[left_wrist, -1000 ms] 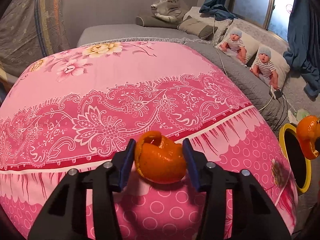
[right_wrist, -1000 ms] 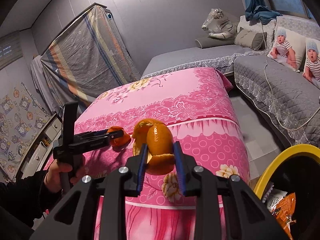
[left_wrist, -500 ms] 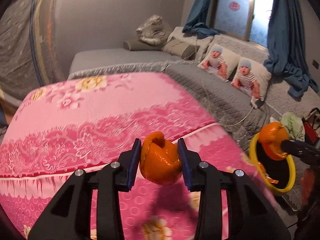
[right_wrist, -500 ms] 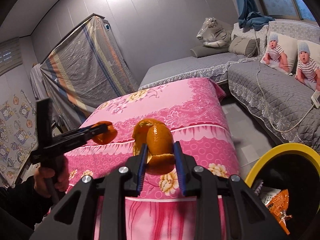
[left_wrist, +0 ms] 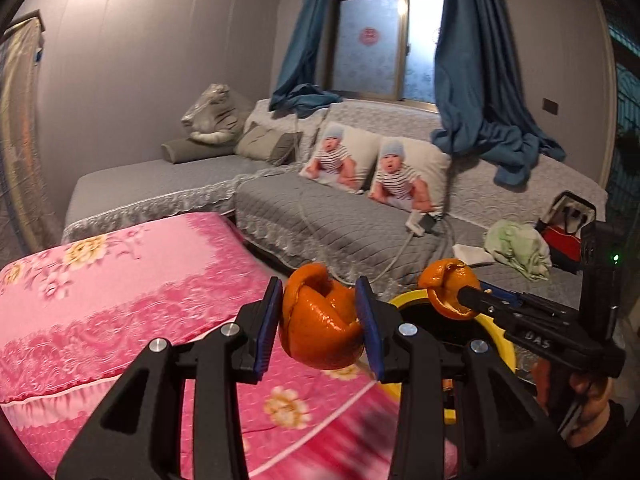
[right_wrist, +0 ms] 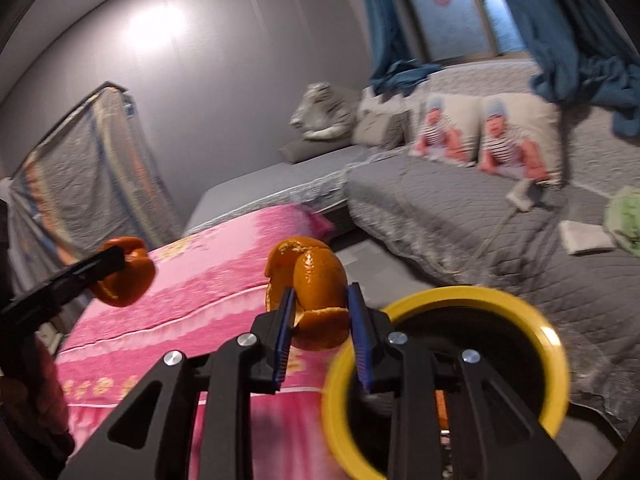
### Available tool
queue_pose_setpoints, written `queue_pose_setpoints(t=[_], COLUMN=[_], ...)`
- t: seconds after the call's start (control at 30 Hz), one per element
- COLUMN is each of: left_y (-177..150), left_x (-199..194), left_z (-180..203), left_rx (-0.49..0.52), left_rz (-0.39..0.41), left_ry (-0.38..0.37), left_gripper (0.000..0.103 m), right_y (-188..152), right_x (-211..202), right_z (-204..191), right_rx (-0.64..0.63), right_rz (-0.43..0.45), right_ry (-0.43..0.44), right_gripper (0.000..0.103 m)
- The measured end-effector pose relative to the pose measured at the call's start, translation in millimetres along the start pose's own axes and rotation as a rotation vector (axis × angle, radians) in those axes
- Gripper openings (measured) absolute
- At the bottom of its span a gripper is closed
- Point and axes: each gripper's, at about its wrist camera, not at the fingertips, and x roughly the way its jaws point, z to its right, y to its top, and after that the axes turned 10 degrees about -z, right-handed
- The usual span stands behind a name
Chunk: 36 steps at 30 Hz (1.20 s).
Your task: Collect trash
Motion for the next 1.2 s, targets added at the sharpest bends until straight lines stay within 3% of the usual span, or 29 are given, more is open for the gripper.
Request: queue_pose_setpoints(t=[0.17, 0.33, 0.57, 0.67, 0.73, 0.77, 0.8, 0.87, 0.93, 0.97, 1.0, 1.1, 1.2], left_y=[4, 6, 3, 6, 8, 8, 9, 10, 10, 10, 9, 6, 1], left_x=[16, 53, 105, 117, 118, 116, 112, 105, 92, 83, 74, 45, 19], left_z=[37, 69, 89, 86, 80, 77, 69, 61, 49, 39, 32, 8, -15], left_rx=[0.039, 0.065, 0.053, 0.019, -0.006, -0.019, -0.049, -0.08, -0.103, -0.126, -0.145, -0.168, -0.201], left_rz=[-0.009, -0.058, -0.154, -0.175, -0.175, -0.168, -0.154, -0.139, -0.121, -0.101, -0.081, -0.037, 0.006], left_ry=[-0.067, -0.127, -0.172, -0.177, -0.18, -0.17, -0.156, -0.158, -0.145, -0.13, -0.121, -0.089, -0.041], left_gripper=[0.036, 0.036, 0.037, 0.042, 0.051, 0.065, 0.072, 0.073, 0.081, 0.091, 0.095, 0.095, 0.095], right_y=[-15, -30, -39, -37, -35, -32, -31, -27, -25, -24, -24, -20, -20], right_x=[-7, -3, 7, 8, 4, 2, -2, -9, -18, -22, -25, -26, -22], right_z=[39, 80, 99, 104, 103, 104, 103, 103, 100, 97, 93, 81, 67], right_rx=[0.067, 0.179, 0.213, 0.225, 0.223, 0.222, 0.224, 0.227, 0.236, 0.237, 0.233, 0.191, 0.15], right_rz=[0.007, -0.031, -0.058, -0.077, -0.068, -0.063, -0.049, -0.036, -0.01, 0.003, 0.013, 0.043, 0.124], right_ry=[-0.172, -0.273, -0.386, -0.396, -0.41, -0.416, -0.424, -0.44, -0.462, -0.467, -0.478, -0.521, -0.547], right_gripper=[0.025, 0.026, 0.027, 0.029, 0.035, 0.048, 0.051, 0.051, 0.059, 0.069, 0.077, 0.095, 0.095])
